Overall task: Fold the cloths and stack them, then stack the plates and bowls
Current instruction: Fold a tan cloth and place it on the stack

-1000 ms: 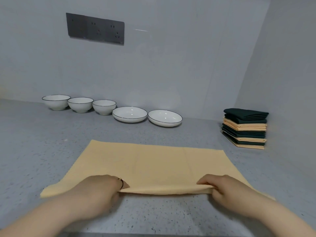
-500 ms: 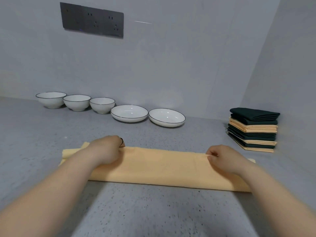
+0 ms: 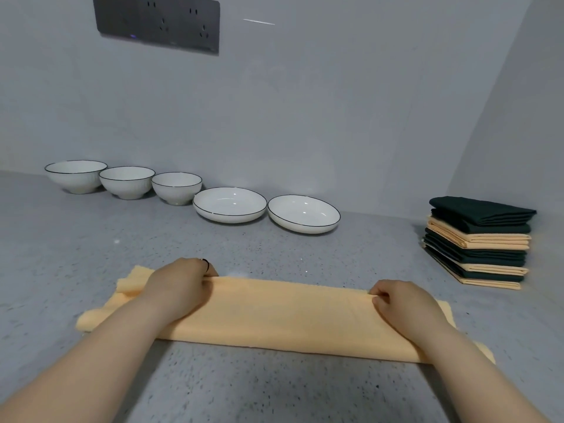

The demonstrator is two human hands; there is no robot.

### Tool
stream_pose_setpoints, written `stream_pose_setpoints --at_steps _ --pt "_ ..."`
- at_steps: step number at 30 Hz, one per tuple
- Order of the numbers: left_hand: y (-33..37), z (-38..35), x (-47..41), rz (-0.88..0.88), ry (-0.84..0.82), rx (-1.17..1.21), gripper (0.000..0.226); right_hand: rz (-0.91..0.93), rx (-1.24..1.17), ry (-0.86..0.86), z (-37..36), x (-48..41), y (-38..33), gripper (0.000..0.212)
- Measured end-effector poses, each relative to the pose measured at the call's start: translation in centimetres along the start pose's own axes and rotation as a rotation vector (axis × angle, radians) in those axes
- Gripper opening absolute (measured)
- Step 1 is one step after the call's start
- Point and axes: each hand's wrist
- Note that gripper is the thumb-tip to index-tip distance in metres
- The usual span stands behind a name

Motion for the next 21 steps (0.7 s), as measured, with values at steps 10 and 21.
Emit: stream_pose_setpoints --at_steps 10,21 --pt "1.0 -0.2 0.3 -0.062 0.125 -0.191 0.038 -0.017 -0.006 0.113 -0.9 0.1 -0.2 0.027" --pt "6.1 -2.3 3.1 -0.329 -0.222 -0.088 0.054 -0.034 -0.016 0.122 -1.0 0.2 -0.6 0.026"
Point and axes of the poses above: each hand's wrist, its own x-axis away from the middle knuckle, its own z-axis out of the back of the hand, y = z × x, and after that the axes turned 2 degrees about y, right-handed
